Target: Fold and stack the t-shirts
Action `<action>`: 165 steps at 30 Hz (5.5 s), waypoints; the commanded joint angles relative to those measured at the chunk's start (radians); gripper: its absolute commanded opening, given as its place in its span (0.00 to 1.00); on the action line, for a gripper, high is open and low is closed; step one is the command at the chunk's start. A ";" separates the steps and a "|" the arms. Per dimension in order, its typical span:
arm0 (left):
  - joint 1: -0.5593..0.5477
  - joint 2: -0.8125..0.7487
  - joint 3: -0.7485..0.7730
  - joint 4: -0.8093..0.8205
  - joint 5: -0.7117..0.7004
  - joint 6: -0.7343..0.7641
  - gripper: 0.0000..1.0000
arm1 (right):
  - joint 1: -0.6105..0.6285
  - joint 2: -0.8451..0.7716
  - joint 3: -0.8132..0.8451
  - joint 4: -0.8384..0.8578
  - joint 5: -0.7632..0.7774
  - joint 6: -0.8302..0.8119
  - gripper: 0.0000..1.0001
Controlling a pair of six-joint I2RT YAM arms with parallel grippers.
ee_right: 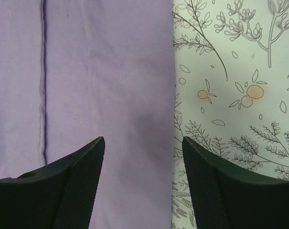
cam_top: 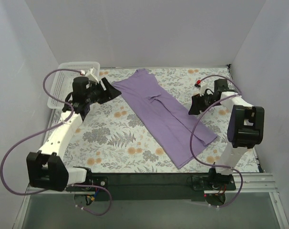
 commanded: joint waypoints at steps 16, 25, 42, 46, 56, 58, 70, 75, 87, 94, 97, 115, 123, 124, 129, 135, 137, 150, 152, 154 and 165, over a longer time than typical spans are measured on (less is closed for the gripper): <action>0.003 -0.494 -0.591 -0.013 0.225 -0.191 0.59 | -0.012 0.094 0.034 -0.117 0.156 -0.058 0.67; -0.208 -0.499 -0.724 0.134 0.134 -0.378 0.59 | -0.017 0.094 -0.037 -0.162 0.134 -0.090 0.52; -0.497 -0.321 -0.771 0.334 -0.020 -0.507 0.59 | -0.026 0.110 -0.083 -0.162 0.118 -0.093 0.27; -0.512 -0.307 -0.769 0.338 -0.032 -0.503 0.59 | -0.028 0.111 -0.098 -0.165 0.111 -0.099 0.16; -0.531 -0.291 -0.783 0.358 -0.041 -0.509 0.59 | -0.028 0.078 -0.152 -0.173 0.110 -0.121 0.01; -0.537 -0.290 -0.787 0.364 -0.043 -0.513 0.59 | -0.028 0.067 -0.175 -0.174 0.118 -0.127 0.01; -0.589 -0.244 -0.792 0.415 -0.067 -0.539 0.59 | -0.043 -0.030 -0.284 -0.173 0.147 -0.152 0.01; -0.629 -0.201 -0.789 0.444 -0.080 -0.553 0.59 | -0.046 -0.051 -0.308 -0.170 0.156 -0.155 0.01; -0.719 -0.060 -0.740 0.498 -0.123 -0.569 0.59 | -0.069 -0.108 -0.302 -0.223 0.170 -0.205 0.25; -0.767 0.012 -0.705 0.505 -0.164 -0.575 0.59 | -0.100 -0.252 -0.201 -0.234 0.168 -0.205 0.52; -0.779 0.026 -0.702 0.509 -0.179 -0.582 0.58 | -0.100 -0.330 -0.192 -0.228 0.099 -0.220 0.58; -0.798 0.058 -0.709 0.522 -0.222 -0.590 0.59 | -0.106 -0.521 -0.347 -0.093 -0.224 -0.201 0.62; -0.798 0.057 -0.705 0.522 -0.236 -0.582 0.59 | -0.115 -0.527 -0.351 -0.093 -0.231 -0.199 0.63; -0.798 0.058 -0.705 0.521 -0.236 -0.584 0.59 | -0.115 -0.524 -0.351 -0.091 -0.231 -0.201 0.63; -0.798 0.066 -0.709 0.519 -0.242 -0.584 0.59 | -0.120 -0.524 -0.350 -0.091 -0.231 -0.198 0.63; -0.798 0.055 -0.723 0.521 -0.255 -0.585 0.59 | -0.123 -0.521 -0.351 -0.091 -0.231 -0.198 0.63; -0.798 0.040 -0.725 0.509 -0.264 -0.579 0.59 | -0.124 -0.518 -0.353 -0.093 -0.231 -0.198 0.63; -0.724 -0.086 -0.691 0.341 -0.345 -0.467 0.68 | -0.126 -0.493 -0.347 -0.091 -0.234 -0.195 0.63; -0.695 -0.103 -0.688 0.331 -0.337 -0.457 0.69 | -0.124 -0.490 -0.347 -0.091 -0.235 -0.196 0.63; -0.666 -0.115 -0.689 0.324 -0.328 -0.441 0.69 | -0.126 -0.488 -0.345 -0.091 -0.237 -0.194 0.63; -0.595 -0.123 -0.698 0.331 -0.276 -0.415 0.69 | -0.126 -0.481 -0.344 -0.091 -0.237 -0.193 0.63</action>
